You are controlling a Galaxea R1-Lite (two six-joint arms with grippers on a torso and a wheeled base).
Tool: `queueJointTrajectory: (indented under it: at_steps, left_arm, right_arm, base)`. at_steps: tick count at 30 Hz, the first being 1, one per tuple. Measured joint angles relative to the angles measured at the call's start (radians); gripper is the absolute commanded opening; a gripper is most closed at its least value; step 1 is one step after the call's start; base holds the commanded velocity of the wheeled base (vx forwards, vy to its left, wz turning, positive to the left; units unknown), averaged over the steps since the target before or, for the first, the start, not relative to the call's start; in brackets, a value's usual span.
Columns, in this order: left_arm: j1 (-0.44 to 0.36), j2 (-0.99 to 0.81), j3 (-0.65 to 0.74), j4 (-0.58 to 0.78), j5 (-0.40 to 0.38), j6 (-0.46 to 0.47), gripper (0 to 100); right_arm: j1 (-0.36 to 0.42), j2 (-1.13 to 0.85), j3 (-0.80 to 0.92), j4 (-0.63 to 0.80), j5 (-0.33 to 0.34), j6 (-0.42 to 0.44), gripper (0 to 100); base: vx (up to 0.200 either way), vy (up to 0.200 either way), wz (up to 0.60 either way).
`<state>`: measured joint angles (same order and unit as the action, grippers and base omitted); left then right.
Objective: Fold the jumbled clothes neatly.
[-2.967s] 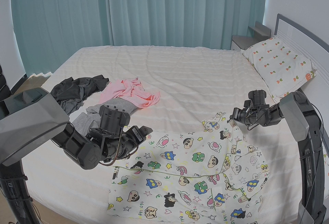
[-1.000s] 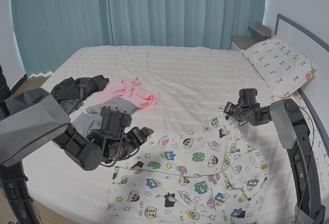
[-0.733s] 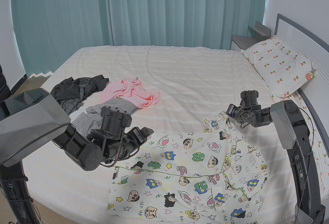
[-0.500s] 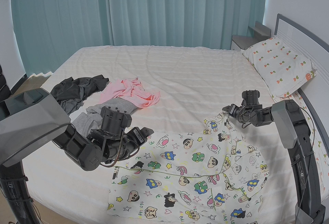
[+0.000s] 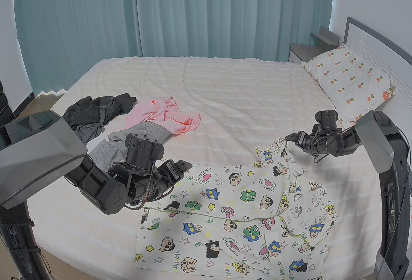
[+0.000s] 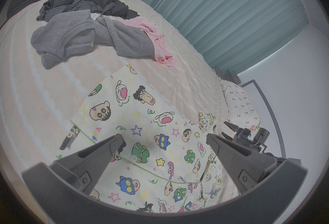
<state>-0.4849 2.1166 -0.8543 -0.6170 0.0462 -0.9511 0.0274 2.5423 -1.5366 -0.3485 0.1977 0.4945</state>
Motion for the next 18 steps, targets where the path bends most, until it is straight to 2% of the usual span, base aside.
queueJointTrajectory:
  at_steps: [6,13,18]
  left_arm:
    - [-0.001,-0.005,0.026,-0.026,-0.001,0.0,100]
    - [0.004,-0.011,0.086,-0.094,0.0,0.009,100]
    - [0.028,-0.013,0.138,-0.137,-0.002,0.067,100]
  right_arm:
    - [-0.006,-0.146,0.29,-0.106,0.03,-0.029,100]
    - [-0.007,-0.307,0.634,-0.272,0.06,-0.05,100]
    - [0.001,-0.389,0.881,-0.477,0.098,-0.045,100]
  base:
    - [-0.2,0.0,0.0]
    - [0.0,0.0,0.0]
    - [0.0,0.0,0.0]
